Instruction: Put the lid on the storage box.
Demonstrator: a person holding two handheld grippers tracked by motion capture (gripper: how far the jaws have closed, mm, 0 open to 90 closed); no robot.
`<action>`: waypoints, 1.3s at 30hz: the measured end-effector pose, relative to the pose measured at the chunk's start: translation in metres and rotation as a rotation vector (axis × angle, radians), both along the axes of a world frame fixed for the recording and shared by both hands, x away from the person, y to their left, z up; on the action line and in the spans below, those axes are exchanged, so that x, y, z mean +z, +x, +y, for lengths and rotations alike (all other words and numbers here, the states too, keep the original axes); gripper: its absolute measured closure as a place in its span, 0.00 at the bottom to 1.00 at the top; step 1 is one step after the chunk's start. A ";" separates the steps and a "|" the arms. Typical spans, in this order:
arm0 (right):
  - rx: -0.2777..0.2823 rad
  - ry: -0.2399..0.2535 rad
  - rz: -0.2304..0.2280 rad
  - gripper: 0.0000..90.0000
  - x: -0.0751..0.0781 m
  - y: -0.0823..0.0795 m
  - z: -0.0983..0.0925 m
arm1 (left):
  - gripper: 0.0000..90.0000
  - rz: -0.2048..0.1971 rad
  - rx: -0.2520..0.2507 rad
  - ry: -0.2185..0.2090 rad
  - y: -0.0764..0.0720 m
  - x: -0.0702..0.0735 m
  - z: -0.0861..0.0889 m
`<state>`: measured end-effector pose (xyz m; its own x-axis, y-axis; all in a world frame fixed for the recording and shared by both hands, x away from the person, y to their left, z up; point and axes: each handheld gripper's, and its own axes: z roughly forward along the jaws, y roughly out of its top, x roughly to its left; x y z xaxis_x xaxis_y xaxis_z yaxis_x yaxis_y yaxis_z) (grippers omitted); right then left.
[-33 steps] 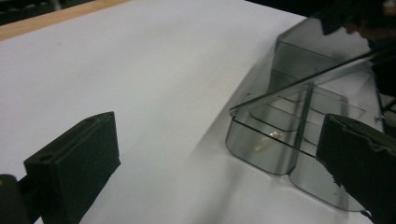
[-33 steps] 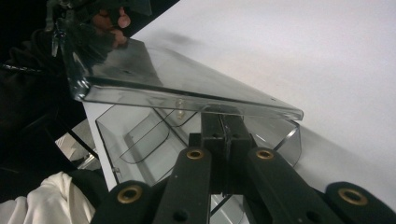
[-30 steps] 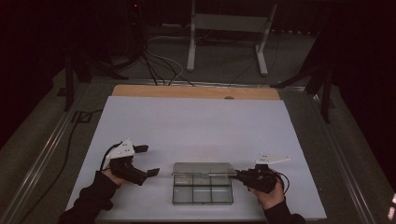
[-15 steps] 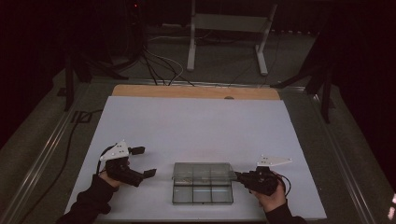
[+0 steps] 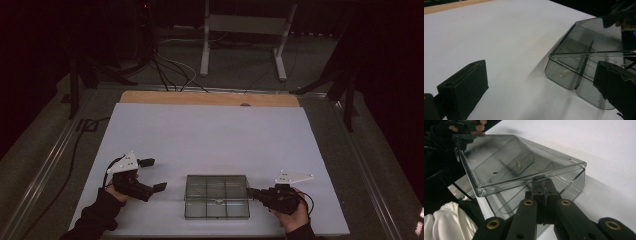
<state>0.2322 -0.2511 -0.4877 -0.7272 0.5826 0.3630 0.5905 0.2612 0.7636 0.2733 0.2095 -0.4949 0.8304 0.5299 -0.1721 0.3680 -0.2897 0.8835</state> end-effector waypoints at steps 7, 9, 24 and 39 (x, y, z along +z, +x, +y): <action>-0.010 -0.050 -0.037 1.00 0.003 -0.006 0.003 | 0.01 0.007 0.026 -0.001 0.002 -0.001 0.002; -0.017 -0.068 -0.059 1.00 0.004 -0.008 0.004 | 0.01 0.001 0.028 0.004 0.001 -0.001 0.001; -0.015 -0.172 -0.102 1.00 0.003 -0.014 0.009 | 0.01 -0.036 0.026 0.003 -0.001 0.001 0.000; -0.012 -0.310 -0.168 1.00 0.003 -0.021 0.019 | 0.01 -0.033 0.007 -0.001 -0.001 -0.002 -0.001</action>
<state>0.2116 -0.2324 -0.4845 -0.7545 0.6549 0.0434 0.4676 0.4899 0.7358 0.2719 0.2081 -0.4971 0.8317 0.5360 -0.1450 0.3408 -0.2865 0.8954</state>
